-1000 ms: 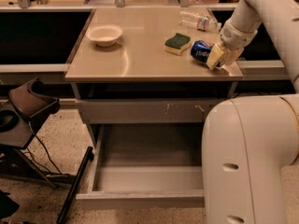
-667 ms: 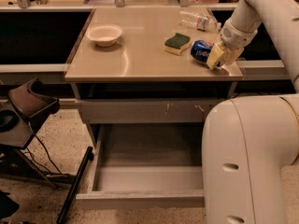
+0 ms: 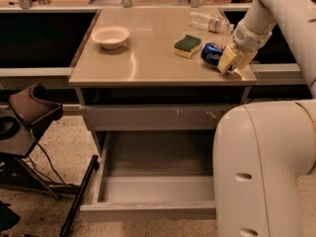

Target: Pick pepsi can from middle drawer and place on counter

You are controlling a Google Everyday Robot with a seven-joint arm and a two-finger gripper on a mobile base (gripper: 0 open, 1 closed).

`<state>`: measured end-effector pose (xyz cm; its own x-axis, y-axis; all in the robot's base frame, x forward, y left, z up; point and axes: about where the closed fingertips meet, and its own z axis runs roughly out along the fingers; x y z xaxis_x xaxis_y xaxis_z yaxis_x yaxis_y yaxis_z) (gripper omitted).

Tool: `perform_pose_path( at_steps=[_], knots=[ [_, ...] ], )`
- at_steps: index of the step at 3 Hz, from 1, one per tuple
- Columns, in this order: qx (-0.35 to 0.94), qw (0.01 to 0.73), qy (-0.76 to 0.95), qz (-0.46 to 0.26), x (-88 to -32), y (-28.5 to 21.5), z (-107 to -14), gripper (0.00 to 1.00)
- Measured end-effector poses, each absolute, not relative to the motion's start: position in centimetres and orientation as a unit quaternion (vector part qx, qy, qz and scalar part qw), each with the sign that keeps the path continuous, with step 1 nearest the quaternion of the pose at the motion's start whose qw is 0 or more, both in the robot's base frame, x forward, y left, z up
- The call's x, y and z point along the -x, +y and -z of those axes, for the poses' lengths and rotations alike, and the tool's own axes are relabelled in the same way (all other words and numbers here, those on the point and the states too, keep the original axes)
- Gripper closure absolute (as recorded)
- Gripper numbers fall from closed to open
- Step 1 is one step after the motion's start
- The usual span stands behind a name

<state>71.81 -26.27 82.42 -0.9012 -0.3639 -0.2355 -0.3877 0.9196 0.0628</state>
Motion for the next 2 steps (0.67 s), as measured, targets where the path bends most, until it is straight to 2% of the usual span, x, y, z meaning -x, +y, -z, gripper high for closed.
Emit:
perform_pose_path(
  at_steps=[1, 2],
  knots=[
    [0.193, 0.110, 0.973, -0.054, -71.81, -26.27, -82.42, 0.04],
    [0.193, 0.110, 0.973, -0.054, -71.81, -26.27, -82.42, 0.00]
  ],
)
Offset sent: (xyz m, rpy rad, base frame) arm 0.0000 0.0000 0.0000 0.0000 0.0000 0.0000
